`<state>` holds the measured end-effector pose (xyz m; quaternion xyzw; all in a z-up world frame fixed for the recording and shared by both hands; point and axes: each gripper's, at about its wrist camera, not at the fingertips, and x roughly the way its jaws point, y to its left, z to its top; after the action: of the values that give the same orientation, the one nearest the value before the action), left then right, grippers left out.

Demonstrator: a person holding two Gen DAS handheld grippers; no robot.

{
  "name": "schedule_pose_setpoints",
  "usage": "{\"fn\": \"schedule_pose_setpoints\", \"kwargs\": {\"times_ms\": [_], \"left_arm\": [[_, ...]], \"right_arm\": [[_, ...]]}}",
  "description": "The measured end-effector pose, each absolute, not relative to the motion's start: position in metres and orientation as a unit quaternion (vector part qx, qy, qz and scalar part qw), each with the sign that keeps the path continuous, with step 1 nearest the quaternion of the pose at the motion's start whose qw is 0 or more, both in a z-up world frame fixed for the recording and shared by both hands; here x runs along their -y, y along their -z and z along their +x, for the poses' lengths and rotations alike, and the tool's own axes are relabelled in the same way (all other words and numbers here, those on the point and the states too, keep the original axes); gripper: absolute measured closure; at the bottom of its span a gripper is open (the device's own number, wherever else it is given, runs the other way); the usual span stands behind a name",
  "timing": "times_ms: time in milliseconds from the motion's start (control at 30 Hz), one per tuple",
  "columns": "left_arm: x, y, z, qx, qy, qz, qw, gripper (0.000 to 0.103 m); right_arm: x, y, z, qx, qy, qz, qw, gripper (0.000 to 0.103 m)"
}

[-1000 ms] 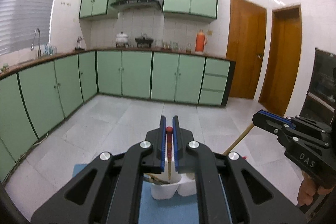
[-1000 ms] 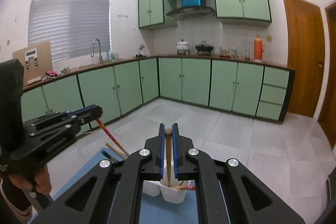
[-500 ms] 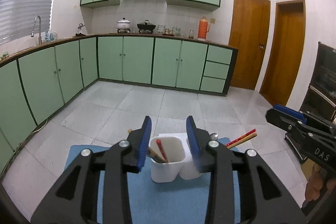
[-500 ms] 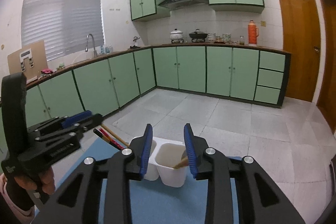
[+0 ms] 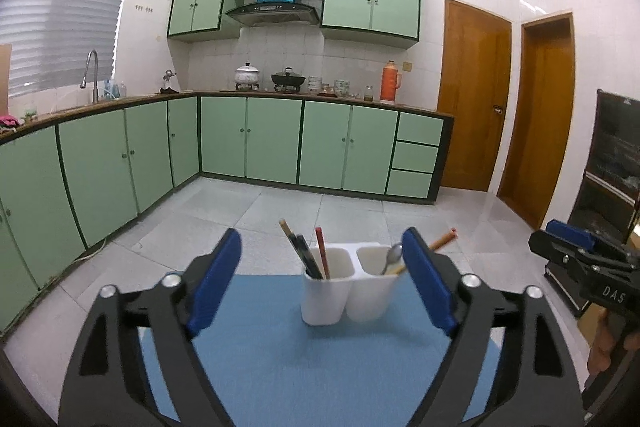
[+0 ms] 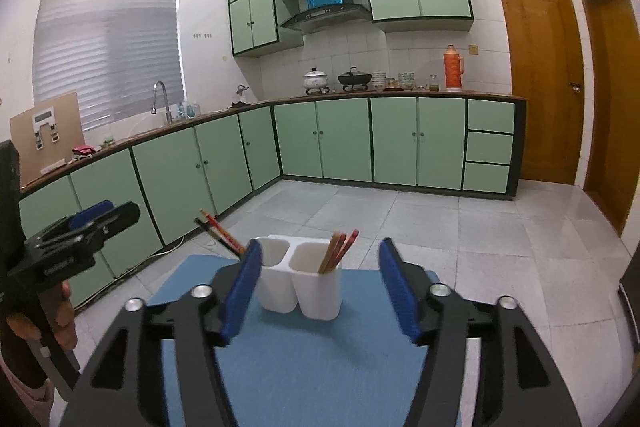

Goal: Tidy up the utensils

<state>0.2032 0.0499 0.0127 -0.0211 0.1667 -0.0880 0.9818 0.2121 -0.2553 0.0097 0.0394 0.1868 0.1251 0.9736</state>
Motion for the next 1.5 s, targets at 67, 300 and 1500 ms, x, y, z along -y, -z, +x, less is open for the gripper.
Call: {"fn": "schedule_pose_setpoints", "kwargs": {"times_ms": [67, 300, 1500], "left_arm": [[-0.047, -0.013, 0.189, -0.163, 0.089, -0.017, 0.982, 0.015], [-0.043, -0.02, 0.156, -0.155, 0.094, -0.014, 0.983, 0.006], [-0.037, -0.036, 0.086, -0.14, 0.103, 0.004, 0.985, 0.006]], "right_arm": [[0.254, -0.011, 0.2, -0.182, -0.127, 0.039, 0.974, 0.035], [0.248, -0.019, 0.172, -0.174, -0.137, 0.038, 0.975, 0.012], [0.228, -0.041, 0.103, -0.13, -0.164, 0.005, 0.978, 0.007]]}}
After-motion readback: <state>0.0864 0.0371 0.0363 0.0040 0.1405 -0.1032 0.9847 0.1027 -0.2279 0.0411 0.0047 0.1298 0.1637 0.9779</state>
